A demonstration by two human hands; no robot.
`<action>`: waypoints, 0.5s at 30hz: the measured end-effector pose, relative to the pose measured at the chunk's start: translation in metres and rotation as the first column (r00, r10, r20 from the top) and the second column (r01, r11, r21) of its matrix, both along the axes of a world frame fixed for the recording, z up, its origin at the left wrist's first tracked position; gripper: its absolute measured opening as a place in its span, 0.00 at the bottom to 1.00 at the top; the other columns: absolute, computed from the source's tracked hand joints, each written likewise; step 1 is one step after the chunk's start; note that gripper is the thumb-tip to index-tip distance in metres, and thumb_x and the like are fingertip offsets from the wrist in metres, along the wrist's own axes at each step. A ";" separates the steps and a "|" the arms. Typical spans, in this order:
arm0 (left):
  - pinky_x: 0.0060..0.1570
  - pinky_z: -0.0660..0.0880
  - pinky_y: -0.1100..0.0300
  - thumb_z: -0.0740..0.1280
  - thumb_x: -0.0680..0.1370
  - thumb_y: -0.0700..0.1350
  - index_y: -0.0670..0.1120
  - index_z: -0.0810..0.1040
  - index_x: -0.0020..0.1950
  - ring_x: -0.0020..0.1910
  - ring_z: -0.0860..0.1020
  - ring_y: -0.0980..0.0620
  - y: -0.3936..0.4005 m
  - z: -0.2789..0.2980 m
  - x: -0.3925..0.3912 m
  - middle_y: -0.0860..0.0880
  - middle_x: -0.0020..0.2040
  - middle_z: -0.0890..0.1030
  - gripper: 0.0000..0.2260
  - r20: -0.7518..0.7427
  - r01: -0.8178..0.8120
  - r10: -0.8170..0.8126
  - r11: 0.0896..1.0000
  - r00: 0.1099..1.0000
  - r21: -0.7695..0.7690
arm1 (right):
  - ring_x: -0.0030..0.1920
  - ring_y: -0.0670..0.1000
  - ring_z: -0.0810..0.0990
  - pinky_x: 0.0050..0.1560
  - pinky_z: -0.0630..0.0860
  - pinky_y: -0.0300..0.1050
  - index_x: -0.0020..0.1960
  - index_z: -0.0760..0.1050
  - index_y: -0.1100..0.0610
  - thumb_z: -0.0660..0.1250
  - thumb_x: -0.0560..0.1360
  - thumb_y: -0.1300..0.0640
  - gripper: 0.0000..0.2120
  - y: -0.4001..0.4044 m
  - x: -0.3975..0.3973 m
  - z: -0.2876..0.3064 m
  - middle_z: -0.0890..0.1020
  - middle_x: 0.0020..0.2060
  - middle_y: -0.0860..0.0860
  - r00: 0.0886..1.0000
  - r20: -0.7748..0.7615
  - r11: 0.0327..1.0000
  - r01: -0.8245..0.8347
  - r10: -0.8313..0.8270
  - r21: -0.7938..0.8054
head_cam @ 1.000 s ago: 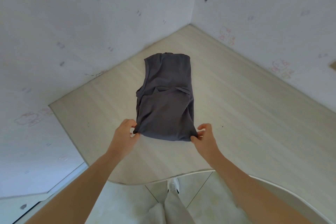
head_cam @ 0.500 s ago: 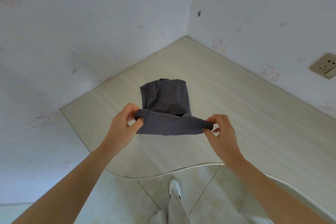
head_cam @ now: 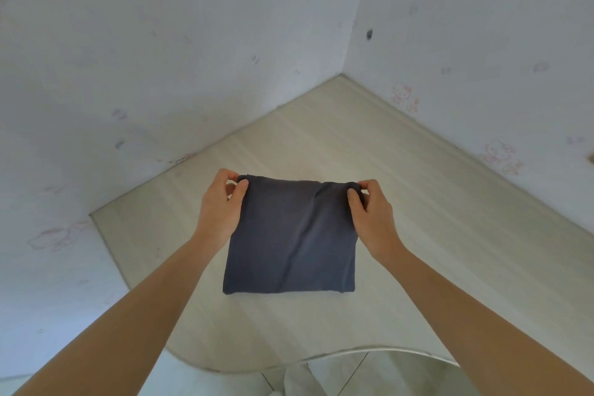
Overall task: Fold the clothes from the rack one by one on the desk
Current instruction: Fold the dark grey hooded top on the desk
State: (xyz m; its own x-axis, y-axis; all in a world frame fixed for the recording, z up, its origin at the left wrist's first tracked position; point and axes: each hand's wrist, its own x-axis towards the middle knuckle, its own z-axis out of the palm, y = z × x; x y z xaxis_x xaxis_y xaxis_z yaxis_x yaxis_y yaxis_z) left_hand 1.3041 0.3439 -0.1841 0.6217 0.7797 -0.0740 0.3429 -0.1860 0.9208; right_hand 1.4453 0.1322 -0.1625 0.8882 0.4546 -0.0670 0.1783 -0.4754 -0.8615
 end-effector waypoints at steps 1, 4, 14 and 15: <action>0.35 0.68 0.58 0.61 0.82 0.48 0.49 0.72 0.50 0.35 0.73 0.52 0.004 -0.006 0.008 0.47 0.38 0.79 0.04 -0.029 -0.029 0.030 0.999 0.999 0.022 | 0.34 0.50 0.74 0.35 0.71 0.47 0.53 0.69 0.53 0.57 0.81 0.52 0.05 0.008 0.009 -0.006 0.78 0.35 0.49 1.000 -0.007 1.000 0.006 -0.006 -0.021; 0.38 0.71 0.56 0.59 0.82 0.50 0.48 0.73 0.52 0.37 0.76 0.53 0.021 -0.029 0.037 0.50 0.40 0.80 0.07 -0.153 -0.083 0.098 0.992 0.983 0.099 | 0.39 0.50 0.78 0.40 0.75 0.50 0.54 0.69 0.53 0.55 0.82 0.49 0.08 0.034 0.042 -0.031 0.78 0.40 0.47 0.999 -0.043 0.994 0.017 -0.022 -0.111; 0.47 0.74 0.52 0.55 0.83 0.55 0.46 0.74 0.55 0.46 0.77 0.44 0.047 -0.095 0.080 0.46 0.48 0.79 0.14 -0.491 -0.099 0.143 0.988 0.859 0.115 | 0.39 0.52 0.77 0.40 0.76 0.50 0.53 0.68 0.53 0.50 0.82 0.46 0.13 0.073 0.096 -0.103 0.78 0.41 0.51 0.996 -0.085 0.870 -0.053 0.013 -0.489; 0.47 0.72 0.52 0.54 0.83 0.55 0.45 0.73 0.55 0.47 0.77 0.44 0.048 -0.098 0.081 0.46 0.49 0.79 0.15 -0.498 -0.119 0.147 0.989 0.854 0.087 | 0.39 0.52 0.77 0.41 0.76 0.50 0.53 0.68 0.53 0.50 0.82 0.45 0.13 0.074 0.098 -0.106 0.78 0.41 0.51 0.996 -0.093 0.868 -0.054 0.009 -0.494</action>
State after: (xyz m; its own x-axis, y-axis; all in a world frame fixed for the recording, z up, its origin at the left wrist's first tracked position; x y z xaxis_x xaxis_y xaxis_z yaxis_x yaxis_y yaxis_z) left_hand 1.3853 0.3916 -0.2819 0.4006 0.8637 -0.3059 0.7809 -0.1473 0.6070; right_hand 1.5430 0.2060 -0.2688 0.8544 0.3694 -0.3655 0.1375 -0.8390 -0.5265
